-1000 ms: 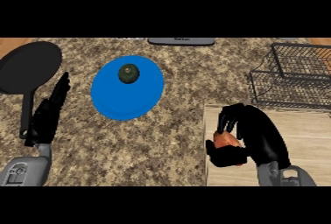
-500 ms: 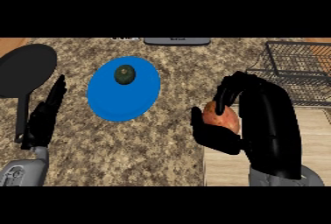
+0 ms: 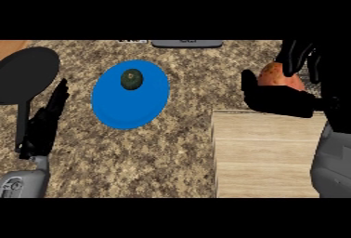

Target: Pick the sweet potato from the tray and place it in the tiered basket

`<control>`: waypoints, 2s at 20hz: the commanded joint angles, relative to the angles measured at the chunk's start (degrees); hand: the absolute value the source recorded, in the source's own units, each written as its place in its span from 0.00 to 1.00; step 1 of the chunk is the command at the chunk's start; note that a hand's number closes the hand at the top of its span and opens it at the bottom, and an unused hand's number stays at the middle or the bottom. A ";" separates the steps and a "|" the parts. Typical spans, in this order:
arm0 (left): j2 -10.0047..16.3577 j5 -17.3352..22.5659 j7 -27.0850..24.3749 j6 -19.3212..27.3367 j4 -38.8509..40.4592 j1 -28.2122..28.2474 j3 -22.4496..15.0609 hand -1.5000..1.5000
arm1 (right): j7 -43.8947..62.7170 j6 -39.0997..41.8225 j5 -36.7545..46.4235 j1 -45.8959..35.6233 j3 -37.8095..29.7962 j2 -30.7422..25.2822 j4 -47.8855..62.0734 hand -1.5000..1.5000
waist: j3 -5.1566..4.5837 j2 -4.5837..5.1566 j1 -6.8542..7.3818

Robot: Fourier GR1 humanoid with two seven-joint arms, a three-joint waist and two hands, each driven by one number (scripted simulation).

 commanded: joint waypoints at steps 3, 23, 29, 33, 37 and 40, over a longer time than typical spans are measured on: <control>0.32 1.47 -0.67 -1.67 -3.14 2.95 1.40 0.50 | -6.63 4.20 -5.47 -2.66 -8.76 -5.37 7.18 1.00 | 0.02 0.08 0.32; -3.52 -3.64 -0.18 1.47 -0.25 0.05 -0.79 0.50 | -36.68 -5.97 7.12 -2.99 -13.38 -24.06 40.49 1.00 | 0.04 0.27 0.42; -2.33 -3.02 -1.40 -0.09 0.56 -0.17 0.80 0.50 | -42.83 -6.65 3.53 -1.88 -16.07 -22.10 46.55 1.00 | 0.04 0.26 0.44; 1.39 0.26 -3.19 -4.34 3.72 -2.43 4.57 0.50 | -45.19 -6.44 2.70 0.58 -16.59 -21.17 49.03 1.00 | 0.03 0.24 0.20; -2.28 -2.52 -1.36 -0.87 -0.60 0.26 1.20 0.50 | -38.04 -2.89 -4.59 -1.37 -23.41 -16.84 53.44 1.00 | 0.08 0.03 0.60; -0.85 -0.97 -0.67 -2.98 1.33 -0.86 3.02 0.50 | -41.46 -1.03 -4.42 -0.30 -23.19 -20.06 54.82 0.00 | 0.03 0.10 0.20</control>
